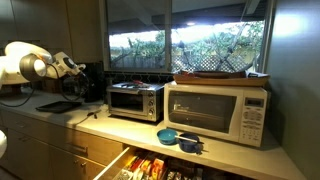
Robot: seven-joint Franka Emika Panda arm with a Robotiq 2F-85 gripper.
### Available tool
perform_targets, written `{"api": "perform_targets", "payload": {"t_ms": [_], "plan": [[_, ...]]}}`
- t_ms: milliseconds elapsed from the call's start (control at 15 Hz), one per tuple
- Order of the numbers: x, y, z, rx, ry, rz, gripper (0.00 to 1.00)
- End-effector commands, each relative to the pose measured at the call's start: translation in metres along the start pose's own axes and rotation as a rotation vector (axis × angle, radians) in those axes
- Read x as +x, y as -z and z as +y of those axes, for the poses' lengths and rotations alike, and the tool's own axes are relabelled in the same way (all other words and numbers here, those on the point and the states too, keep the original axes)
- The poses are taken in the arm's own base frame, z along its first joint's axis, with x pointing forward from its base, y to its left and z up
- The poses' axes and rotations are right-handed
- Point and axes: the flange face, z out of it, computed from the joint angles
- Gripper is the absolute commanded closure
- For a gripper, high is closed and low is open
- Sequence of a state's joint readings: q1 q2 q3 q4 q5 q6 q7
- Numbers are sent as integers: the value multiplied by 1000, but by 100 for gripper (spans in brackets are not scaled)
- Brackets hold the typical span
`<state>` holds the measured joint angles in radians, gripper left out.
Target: Remove the purple marker from the top of the toaster oven and put it on the left side of the counter
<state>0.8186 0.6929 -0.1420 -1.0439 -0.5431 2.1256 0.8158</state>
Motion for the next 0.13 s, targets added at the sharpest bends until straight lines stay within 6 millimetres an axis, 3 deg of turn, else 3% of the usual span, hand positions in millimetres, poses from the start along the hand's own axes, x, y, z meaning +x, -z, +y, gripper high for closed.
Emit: {"api": "perform_targets", "payload": {"t_ms": [0, 67], "plan": [[-23, 65, -4, -70, 76, 170, 0], [-4, 43, -9, -41, 46, 110, 0]]}}
